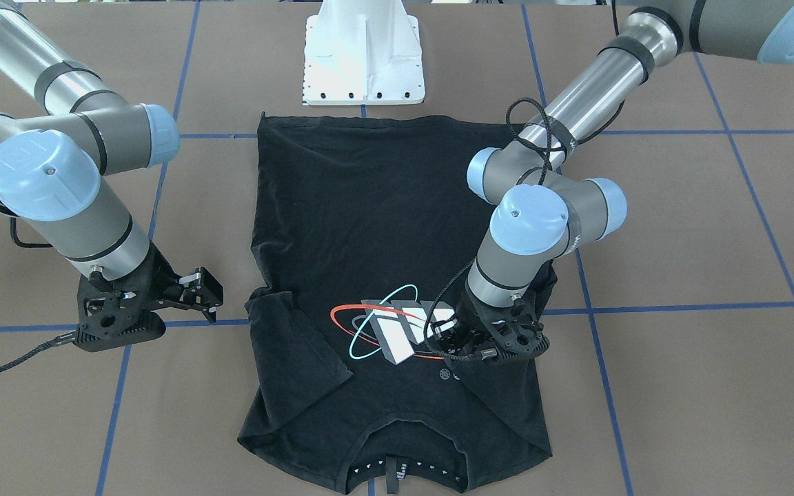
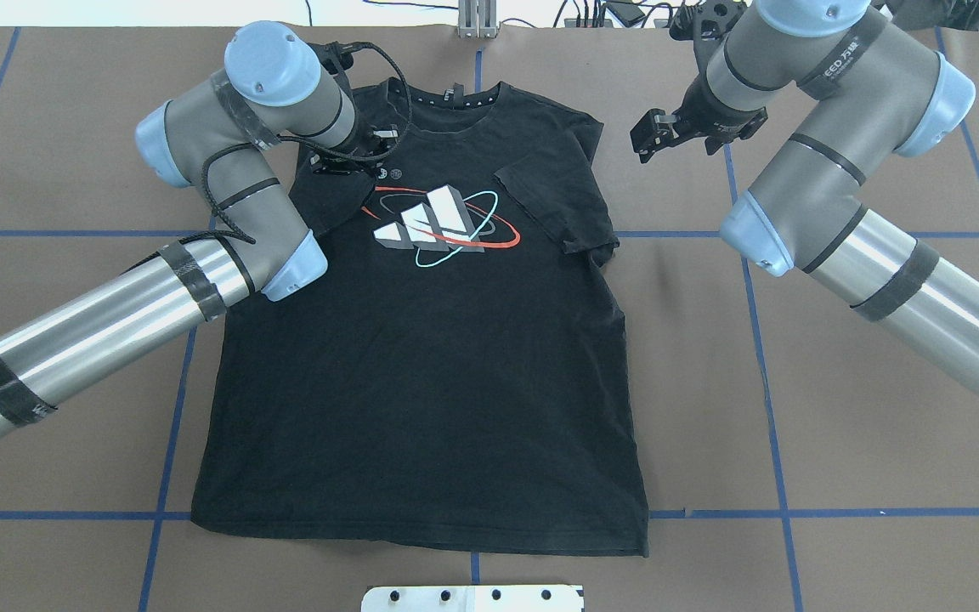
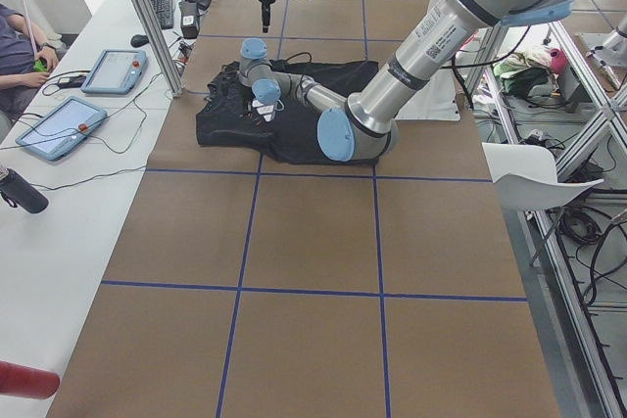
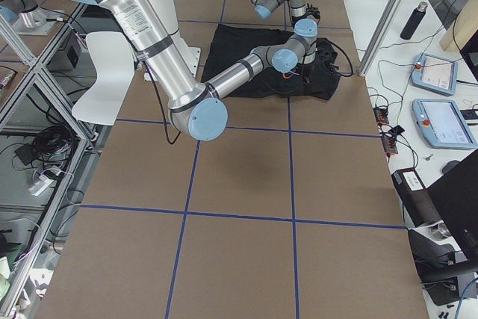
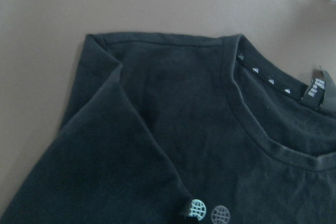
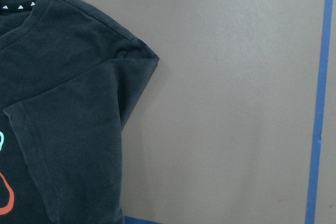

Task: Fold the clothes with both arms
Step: 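Fold the sleeve nearest the left gripper inward toward the collar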

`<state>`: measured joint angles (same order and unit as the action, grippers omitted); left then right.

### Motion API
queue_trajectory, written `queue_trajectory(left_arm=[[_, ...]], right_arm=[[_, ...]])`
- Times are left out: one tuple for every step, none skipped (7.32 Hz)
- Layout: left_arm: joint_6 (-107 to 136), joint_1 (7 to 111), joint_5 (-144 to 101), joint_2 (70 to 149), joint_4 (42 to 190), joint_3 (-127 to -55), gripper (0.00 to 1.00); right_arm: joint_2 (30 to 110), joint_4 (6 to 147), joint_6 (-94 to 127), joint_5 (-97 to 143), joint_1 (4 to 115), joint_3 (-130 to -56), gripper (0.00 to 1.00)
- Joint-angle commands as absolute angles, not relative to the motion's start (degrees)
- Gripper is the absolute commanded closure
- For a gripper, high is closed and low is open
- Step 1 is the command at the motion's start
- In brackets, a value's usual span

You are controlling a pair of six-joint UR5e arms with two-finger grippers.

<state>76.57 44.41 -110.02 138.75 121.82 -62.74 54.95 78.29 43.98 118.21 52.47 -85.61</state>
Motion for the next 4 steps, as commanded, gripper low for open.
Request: queue_trajectory(left_arm=[[70.96,45.17,-110.39,138.08,121.38,-67.29,0.0],[69.36,45.26,-110.65,133.2,121.12,-72.98,0.0],[67.43,45.26,-111.52,126.8,121.11,-80.52,0.0],[65.76,45.18,-112.32,120.39,121.2,-87.99,0.0]], right_arm=[[54.67,78.31,44.73,118.21,52.21,-85.78,0.0],[54.84,78.31,45.95,118.3,52.21,-86.48,0.0],[55.19,78.22,50.4,118.04,50.9,-87.88,0.0],[56.24,78.31,54.71,116.21,48.37,-91.54,0.0]])
